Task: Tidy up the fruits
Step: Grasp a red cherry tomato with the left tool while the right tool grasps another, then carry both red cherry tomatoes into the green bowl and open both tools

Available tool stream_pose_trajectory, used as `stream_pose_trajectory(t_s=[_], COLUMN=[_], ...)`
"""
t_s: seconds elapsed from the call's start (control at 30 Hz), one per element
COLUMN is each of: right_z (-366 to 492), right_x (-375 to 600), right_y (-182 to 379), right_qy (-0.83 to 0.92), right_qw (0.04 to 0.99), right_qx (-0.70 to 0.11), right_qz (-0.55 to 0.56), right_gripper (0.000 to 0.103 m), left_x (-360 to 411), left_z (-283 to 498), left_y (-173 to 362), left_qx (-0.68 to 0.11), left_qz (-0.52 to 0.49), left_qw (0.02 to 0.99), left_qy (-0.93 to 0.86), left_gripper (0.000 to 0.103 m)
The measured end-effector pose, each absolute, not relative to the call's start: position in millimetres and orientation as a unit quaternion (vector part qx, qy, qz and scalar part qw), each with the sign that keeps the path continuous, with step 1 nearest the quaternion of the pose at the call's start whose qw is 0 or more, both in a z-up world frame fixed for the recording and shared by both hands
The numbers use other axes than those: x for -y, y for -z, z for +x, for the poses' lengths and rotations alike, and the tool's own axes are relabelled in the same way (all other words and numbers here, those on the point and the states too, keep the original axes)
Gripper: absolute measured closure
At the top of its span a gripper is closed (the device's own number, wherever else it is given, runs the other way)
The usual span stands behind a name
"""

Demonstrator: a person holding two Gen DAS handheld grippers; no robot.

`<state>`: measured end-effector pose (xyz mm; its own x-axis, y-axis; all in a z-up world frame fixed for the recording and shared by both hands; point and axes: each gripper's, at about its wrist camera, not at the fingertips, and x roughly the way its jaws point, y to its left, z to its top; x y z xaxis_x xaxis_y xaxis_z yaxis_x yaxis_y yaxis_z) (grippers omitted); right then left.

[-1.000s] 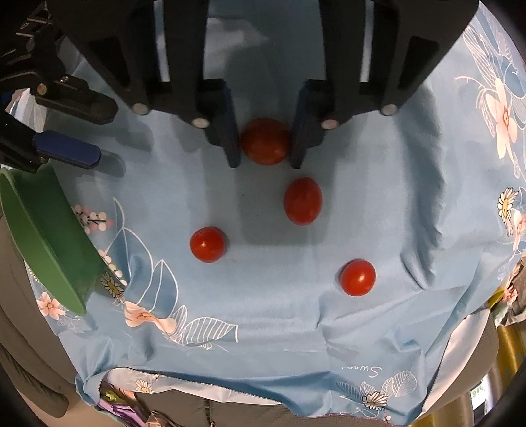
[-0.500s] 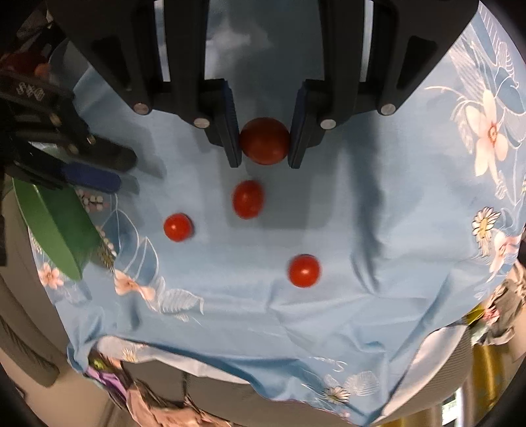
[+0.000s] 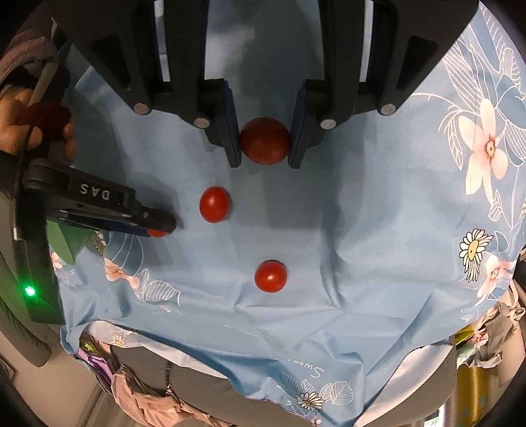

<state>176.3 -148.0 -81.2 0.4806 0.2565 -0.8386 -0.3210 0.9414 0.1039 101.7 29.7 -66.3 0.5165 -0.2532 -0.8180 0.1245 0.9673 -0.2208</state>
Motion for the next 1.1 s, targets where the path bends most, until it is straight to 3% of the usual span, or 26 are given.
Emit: stream_pose_trajectory(t_s=[0.27,0.37,1.1], right_z=[177,177,125], right_x=[144,144,162], right_y=[84,84,64], right_qy=[-0.175,-0.171,-0.203], right_qw=[0.859,0.860,0.865], right_qx=[-0.480,-0.478,-0.458], right_qz=[-0.039,-0.047,-0.009], right_gripper=[0.064,0.075,0.076], left_x=[-32,-31,-13], left_z=[103,102,78], left_y=[68,68,55], left_qx=[-0.482,-0.481,-0.475], left_qz=[-0.063,-0.061,-0.043], left_qw=[0.867,0.868,0.871], left_qy=[0.109,0.110,0.118], left_gripper=[0.074,0.074,0.074])
